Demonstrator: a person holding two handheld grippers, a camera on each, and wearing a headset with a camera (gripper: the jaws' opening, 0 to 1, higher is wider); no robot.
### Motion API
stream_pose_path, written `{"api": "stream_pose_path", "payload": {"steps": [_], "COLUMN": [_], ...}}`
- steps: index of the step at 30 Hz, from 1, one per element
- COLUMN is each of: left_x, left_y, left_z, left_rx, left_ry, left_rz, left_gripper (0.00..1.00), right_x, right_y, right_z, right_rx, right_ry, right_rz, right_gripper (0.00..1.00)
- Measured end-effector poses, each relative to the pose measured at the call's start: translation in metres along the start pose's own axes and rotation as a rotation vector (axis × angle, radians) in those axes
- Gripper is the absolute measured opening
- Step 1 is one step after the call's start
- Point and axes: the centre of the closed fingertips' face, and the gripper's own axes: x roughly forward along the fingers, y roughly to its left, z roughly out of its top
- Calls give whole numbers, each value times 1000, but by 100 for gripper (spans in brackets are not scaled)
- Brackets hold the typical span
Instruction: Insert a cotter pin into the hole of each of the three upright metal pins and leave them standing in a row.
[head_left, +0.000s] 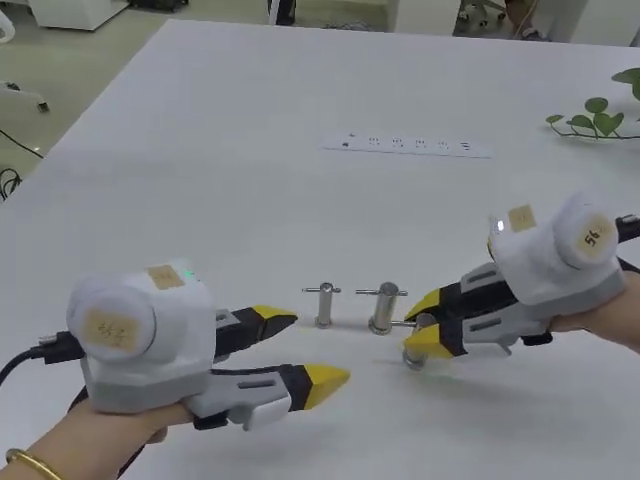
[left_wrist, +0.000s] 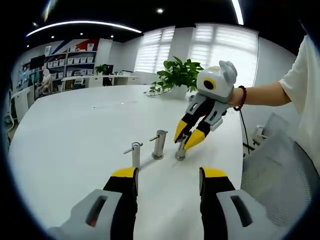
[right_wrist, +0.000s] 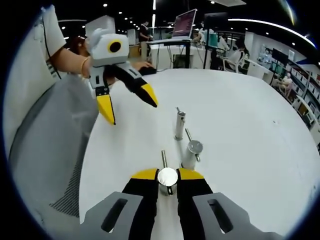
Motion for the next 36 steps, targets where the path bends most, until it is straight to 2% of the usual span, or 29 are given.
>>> {"api": "stream_pose_path", "payload": {"steps": [6,13,30,36], "left_x": [-1,-4,-7,-7], "left_y": [1,6,10,10], "left_z": [1,9,8,6], "left_rx": [-7,-29,-21,-24], "left_ry": [-10,-62,-58,-52], "left_rz": [15,38,61,57], "left_gripper": [51,55,59,59], "right_x": [-6,-12,-11,-11], "right_y": [-9,-23,-40,-40], "right_z": [-6,-12,-19,-18], "right_rx": [-1,11,27,26], "right_ry": [15,14,4,-9], "right_rz": [-16,-39,-41,-19], "right_gripper": [14,14,14,14]}}
